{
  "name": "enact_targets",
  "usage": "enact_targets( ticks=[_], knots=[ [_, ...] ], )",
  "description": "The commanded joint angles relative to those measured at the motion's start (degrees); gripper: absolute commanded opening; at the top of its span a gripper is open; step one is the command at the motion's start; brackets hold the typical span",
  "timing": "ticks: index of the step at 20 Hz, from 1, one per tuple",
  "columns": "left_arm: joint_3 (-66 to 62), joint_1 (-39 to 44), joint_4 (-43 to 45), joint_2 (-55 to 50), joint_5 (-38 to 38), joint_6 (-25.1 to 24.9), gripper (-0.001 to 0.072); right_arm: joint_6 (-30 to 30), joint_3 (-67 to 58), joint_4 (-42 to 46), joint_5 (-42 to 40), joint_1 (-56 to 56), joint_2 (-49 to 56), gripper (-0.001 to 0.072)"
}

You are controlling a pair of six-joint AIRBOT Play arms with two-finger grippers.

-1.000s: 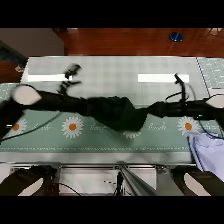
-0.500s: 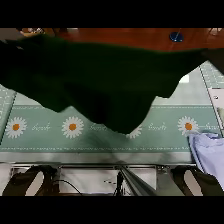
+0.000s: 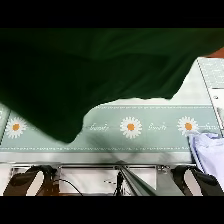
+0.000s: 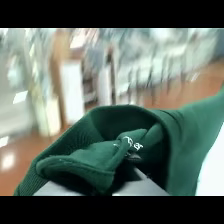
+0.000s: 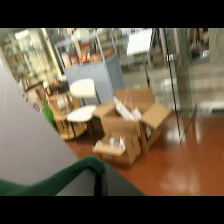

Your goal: Fold the shirts.

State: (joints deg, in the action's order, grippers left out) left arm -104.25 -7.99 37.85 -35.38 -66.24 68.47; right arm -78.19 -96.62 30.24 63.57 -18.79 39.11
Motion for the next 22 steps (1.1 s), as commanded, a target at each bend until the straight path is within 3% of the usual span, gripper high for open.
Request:
enact_targets(
  ticks=[1,6,9,11,13,18,22],
  knots=[
    [-4.7,-0.1,-4.9,0.1,2.2,1.8,0.0034,-1.3,-7.2,0.3,-5.5,0.0,0.0,0.0020],
    [-7.5,-0.1,-4.0,0.1,0.2,3.7,0.0034,-2.1,-10.7,7.5,-6.3,0.0,0.2,0.0020],
    [-7.3,-0.1,5.5,-2.2,-12.5,13.4,0.0034,-3.7,-10.7,15.9,-0.1,0.0,4.2,0.0019],
    [-4.3,-0.1,6.3,-4.6,-19.2,15.3,0.0034,-3.6,-10.7,15.5,2.8,0.0,10.3,0.0019],
    [2.4,-0.1,6.2,-6.1,-19.8,15.2,0.0034,-2.7,-10.7,12.9,3.5,0.9,18.3,0.0020],
    [24.0,-0.1,6.2,-10.7,-16.9,8.7,0.0034,0.5,-10.7,17.5,1.7,15.9,38.0,0.0020],
    [37.8,-0.1,7.6,-16.6,-8.5,-2.1,0.0034,2.9,-10.7,21.6,-8.5,24.3,49.6,0.0020]
  ],
)
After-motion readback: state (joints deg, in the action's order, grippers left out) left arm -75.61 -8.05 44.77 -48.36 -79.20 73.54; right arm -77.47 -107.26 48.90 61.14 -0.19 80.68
